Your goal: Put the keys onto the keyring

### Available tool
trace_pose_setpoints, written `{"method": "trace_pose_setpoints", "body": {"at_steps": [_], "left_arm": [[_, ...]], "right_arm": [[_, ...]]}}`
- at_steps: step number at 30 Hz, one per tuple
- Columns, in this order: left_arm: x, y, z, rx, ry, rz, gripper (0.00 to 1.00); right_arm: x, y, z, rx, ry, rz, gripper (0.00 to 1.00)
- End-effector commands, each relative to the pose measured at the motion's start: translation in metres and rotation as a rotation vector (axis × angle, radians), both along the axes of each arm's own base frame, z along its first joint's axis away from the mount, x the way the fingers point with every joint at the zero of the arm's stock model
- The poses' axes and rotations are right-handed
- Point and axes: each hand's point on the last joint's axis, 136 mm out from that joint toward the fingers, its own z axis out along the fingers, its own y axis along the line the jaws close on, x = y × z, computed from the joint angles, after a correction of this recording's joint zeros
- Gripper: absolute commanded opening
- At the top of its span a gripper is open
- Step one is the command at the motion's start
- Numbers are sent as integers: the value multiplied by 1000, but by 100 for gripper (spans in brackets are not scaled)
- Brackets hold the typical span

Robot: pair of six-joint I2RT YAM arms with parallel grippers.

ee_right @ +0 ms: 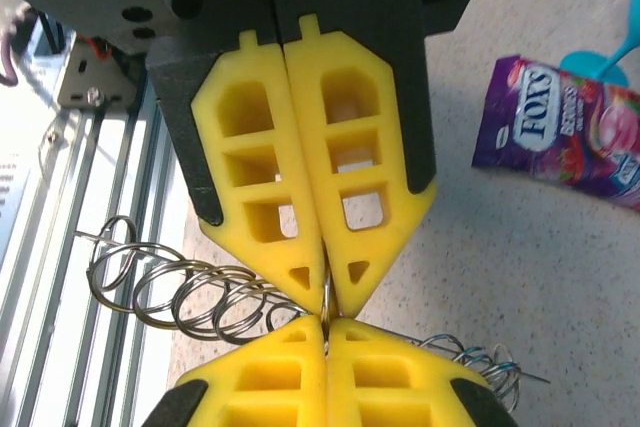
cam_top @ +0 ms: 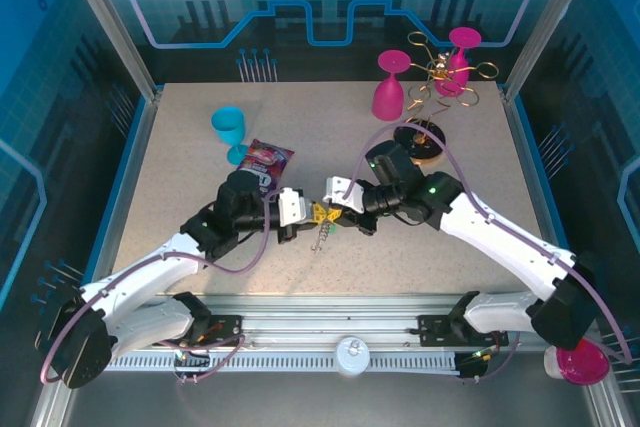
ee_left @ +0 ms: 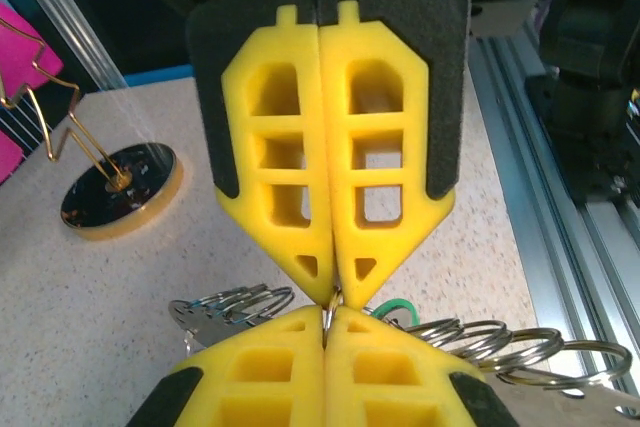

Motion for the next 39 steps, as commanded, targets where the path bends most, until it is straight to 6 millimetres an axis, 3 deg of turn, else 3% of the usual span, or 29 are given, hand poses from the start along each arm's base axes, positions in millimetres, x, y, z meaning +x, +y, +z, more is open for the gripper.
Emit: {"method": "trace_pose_setpoints", "body": {"at_steps": [1, 7, 10, 13, 18, 19, 25, 39], "left_arm": [[2, 5, -16, 115, -5, 16, 0], [-3, 4, -12, 94, -39, -13, 0], [-2, 2, -1, -5, -91, 3, 0], [-1, 3, 10, -98, -114, 21, 0], [-7, 3, 19, -191, -112, 3, 0], [-7, 2, 20, -198, -107, -2, 0], [-11, -1, 16, -196, -70, -33, 0], [-12, -2, 20, -206, -68, -41, 0]], "right_arm": [[-22, 11, 26, 17, -9, 108, 0], [-6, 10, 42, 85, -23, 21, 0], [6, -1, 44, 197, -13, -68, 28], [8, -9, 43, 301, 23, -105, 35], [8, -8, 32, 374, 50, -115, 35], [6, -8, 22, 373, 68, -109, 35], [9, -3, 8, 389, 70, -92, 33], [5, 4, -4, 416, 93, -17, 19]]}}
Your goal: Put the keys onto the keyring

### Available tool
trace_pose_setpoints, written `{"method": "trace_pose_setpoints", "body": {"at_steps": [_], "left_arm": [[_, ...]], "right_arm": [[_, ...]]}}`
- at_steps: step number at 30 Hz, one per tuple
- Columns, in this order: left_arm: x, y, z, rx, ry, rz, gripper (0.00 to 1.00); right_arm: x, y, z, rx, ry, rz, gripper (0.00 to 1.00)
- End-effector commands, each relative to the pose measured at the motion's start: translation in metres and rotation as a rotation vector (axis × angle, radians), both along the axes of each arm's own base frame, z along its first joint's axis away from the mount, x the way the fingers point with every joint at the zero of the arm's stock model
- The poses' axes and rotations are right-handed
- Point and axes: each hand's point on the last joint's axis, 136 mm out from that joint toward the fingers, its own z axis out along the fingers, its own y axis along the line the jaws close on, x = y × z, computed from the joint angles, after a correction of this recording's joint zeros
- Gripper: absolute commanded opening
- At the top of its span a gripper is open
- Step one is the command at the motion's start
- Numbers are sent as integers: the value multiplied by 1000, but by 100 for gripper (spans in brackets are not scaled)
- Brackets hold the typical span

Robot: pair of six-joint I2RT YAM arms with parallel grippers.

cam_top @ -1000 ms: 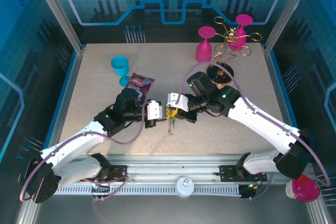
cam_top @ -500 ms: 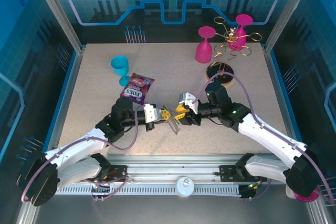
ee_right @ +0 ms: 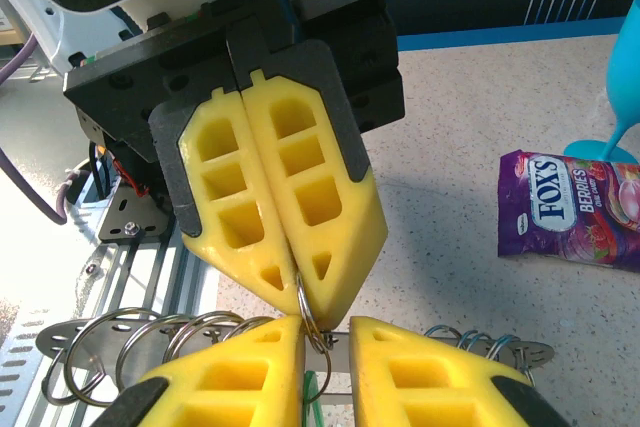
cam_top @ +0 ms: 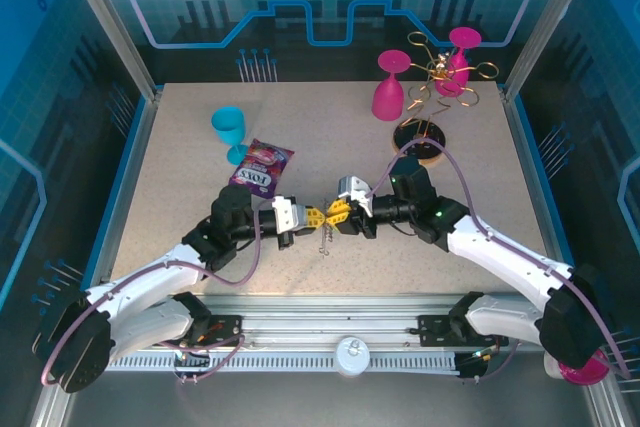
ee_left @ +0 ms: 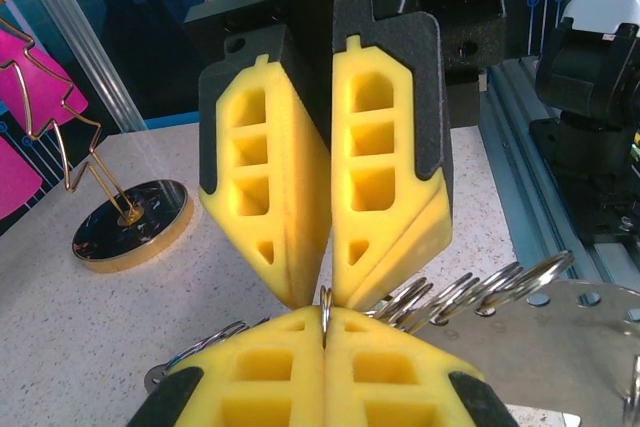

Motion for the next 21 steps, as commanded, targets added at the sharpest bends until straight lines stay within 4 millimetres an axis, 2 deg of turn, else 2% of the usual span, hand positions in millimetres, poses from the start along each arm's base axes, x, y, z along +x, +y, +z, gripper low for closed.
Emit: {"method": "trace_pose_setpoints", "body": {"at_steps": [1, 6, 10, 18, 21], "left_arm": [[-6, -4, 19, -56, -32, -46, 0], [-8, -5, 21, -69, -29, -61, 0], [-10, -6, 24, -84, -29, -74, 0], [-11, -3, 14, -46, -21, -68, 0], [-13, -3, 16, -54, -22, -74, 0]], "right_arm": [[0, 2, -2, 25, -6, 28, 19], [-2, 5, -2, 33, 1, 58, 15], [-3, 7, -5, 23, 5, 81, 0], [-1, 0, 8, -27, -57, 65, 0], [6, -7, 8, -18, -83, 5, 22]]}}
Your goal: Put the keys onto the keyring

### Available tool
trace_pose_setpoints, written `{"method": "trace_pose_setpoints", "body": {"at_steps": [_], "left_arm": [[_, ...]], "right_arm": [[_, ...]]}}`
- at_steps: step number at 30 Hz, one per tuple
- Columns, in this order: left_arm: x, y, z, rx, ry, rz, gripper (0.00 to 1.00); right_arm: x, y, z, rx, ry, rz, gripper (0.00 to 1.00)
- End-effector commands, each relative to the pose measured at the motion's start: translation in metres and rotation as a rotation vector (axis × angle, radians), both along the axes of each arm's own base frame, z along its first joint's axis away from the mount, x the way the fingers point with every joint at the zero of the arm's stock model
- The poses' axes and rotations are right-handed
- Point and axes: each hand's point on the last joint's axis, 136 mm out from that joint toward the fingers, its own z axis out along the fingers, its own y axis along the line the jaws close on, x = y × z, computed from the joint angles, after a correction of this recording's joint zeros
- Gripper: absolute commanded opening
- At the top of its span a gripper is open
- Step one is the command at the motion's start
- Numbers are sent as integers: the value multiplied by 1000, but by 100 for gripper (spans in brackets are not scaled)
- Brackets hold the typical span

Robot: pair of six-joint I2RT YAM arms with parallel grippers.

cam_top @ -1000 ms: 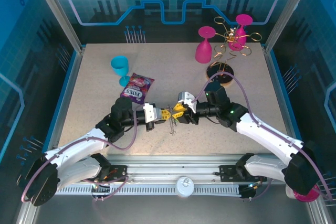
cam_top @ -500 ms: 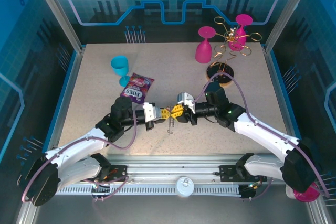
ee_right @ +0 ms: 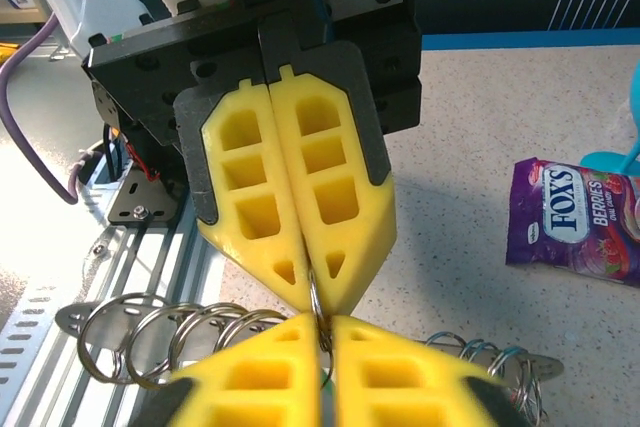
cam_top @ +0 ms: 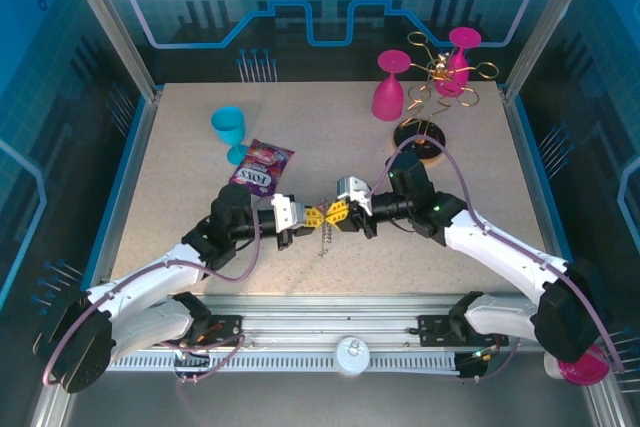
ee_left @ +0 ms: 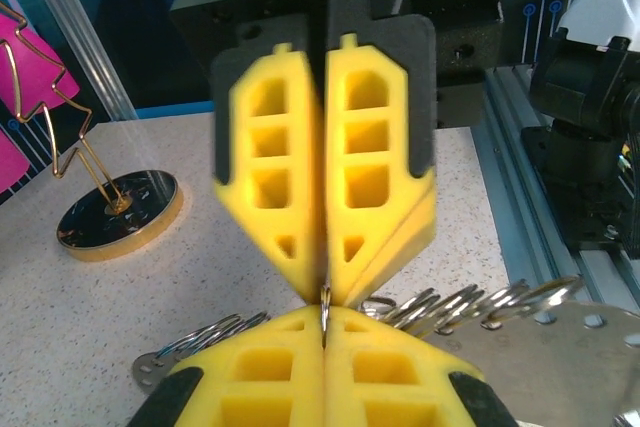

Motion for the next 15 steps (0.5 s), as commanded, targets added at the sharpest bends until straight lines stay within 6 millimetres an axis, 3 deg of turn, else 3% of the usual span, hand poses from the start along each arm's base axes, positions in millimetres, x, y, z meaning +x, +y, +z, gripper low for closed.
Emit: {"method": "trace_pose_setpoints", "body": {"at_steps": [1, 15], "left_arm": [[-12, -4, 19, -47, -75, -68, 0], [-12, -5, 24, -62, -77, -80, 0]], "right_arm": [[6, -8, 6, 7, -44, -53, 24], [1, -1, -2, 1, 20, 1, 22]]}}
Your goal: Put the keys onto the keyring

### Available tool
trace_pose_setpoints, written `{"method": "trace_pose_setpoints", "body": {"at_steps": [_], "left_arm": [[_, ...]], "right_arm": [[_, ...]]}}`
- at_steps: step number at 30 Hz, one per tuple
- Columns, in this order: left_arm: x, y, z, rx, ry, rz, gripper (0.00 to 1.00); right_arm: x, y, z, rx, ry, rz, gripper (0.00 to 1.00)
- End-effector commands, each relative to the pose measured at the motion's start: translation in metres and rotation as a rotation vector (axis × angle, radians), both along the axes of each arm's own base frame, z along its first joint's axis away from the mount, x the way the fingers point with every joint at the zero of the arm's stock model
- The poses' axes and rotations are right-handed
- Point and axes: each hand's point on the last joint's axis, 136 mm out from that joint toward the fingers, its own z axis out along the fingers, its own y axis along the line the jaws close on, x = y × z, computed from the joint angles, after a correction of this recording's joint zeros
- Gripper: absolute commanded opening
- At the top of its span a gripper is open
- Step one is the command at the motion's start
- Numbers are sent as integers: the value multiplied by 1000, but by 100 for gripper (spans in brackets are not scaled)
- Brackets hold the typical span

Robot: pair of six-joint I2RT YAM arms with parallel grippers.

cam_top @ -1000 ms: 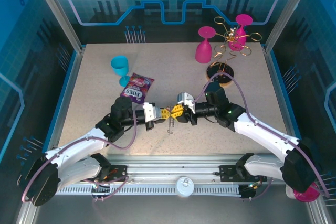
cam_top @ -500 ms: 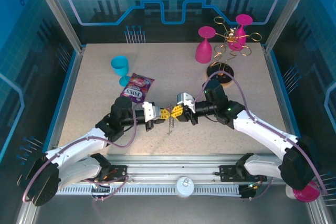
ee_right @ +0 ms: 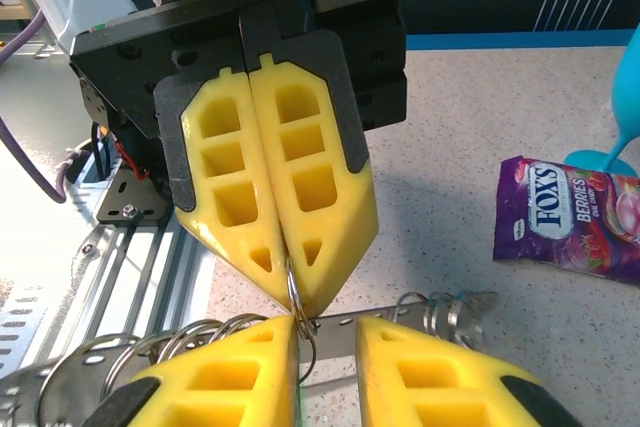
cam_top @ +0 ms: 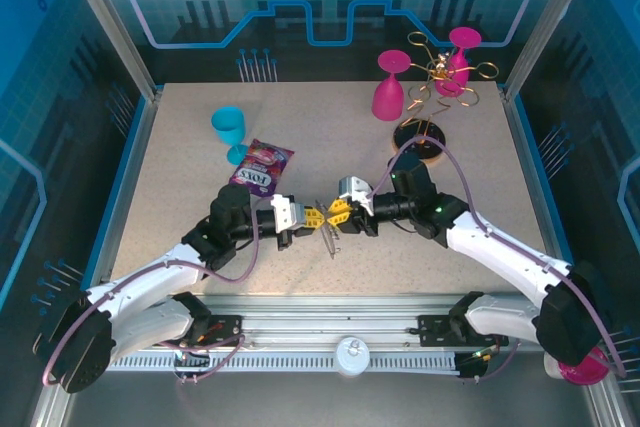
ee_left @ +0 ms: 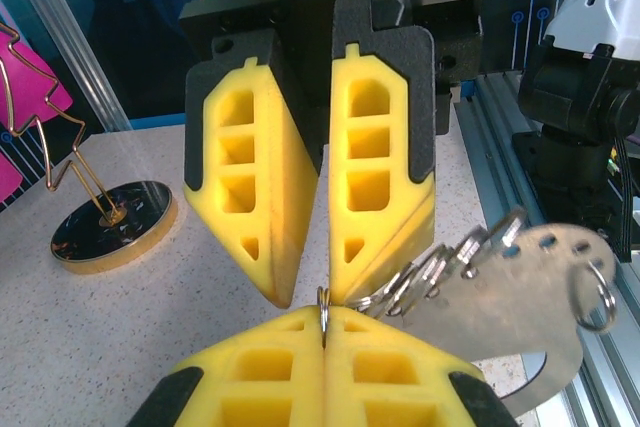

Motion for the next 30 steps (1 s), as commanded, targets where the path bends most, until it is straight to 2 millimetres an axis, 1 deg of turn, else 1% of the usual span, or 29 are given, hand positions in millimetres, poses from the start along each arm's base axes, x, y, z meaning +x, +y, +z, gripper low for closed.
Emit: {"method": "trace_pose_setpoints", "body": {"at_steps": [1, 10, 16, 17, 19, 22, 25, 26, 27, 30], "left_arm": [[-9, -4, 21, -53, -68, -64, 0], [-10, -6, 26, -75, -62, -78, 0], [-9, -8, 20, -71, -46, -80, 0], [-9, -8, 19, -71, -42, -80, 0], [-7, -7, 17, -68, -36, -73, 0], [-3, -6, 15, -52, -28, -47, 0], [3, -3, 9, 3, -22, -8, 8], [5, -2, 5, 33, -20, 2, 12], [8, -1, 2, 63, -19, 17, 15], [12, 0, -14, 182, 1, 42, 17]], "right_arm": [[1, 1, -1, 2, 20, 14, 22], [1, 9, 4, 29, 18, 40, 16], [0, 13, 20, 106, -5, 60, 12], [-1, 13, 23, 116, -9, 66, 10], [-2, 13, 25, 119, -9, 74, 0], [-1, 10, 20, 76, -6, 60, 0], [-1, 4, 9, -14, 2, 34, 0], [1, 3, 10, -47, -6, 26, 0], [-1, 1, 5, -98, -6, 25, 0], [-9, -3, -8, -248, 3, 39, 0]]}}
